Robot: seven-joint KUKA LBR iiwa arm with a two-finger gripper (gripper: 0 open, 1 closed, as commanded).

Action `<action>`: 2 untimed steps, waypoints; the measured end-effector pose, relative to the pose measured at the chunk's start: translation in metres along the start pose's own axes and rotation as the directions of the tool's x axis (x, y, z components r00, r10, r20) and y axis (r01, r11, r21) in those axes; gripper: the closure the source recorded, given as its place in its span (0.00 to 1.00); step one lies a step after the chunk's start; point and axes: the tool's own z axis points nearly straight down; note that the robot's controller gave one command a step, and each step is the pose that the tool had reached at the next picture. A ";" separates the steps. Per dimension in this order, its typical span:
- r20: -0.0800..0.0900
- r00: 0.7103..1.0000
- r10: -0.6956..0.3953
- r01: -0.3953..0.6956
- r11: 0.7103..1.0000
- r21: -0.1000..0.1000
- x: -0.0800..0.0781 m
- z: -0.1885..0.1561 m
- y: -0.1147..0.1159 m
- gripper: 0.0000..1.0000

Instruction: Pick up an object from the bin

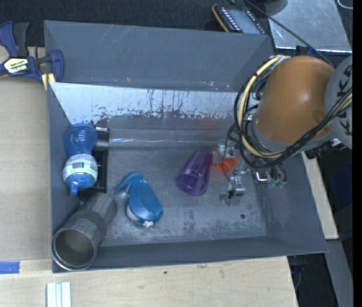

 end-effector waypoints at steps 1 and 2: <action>0.009 1.000 -0.001 0.001 1.000 0.000 -0.002 -0.005 0.000 0.00; 0.011 0.889 -0.458 0.458 0.889 0.005 -0.077 0.098 0.033 0.00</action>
Offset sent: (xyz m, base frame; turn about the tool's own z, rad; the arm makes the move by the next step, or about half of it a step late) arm 0.0854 0.0379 -0.1188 -0.5489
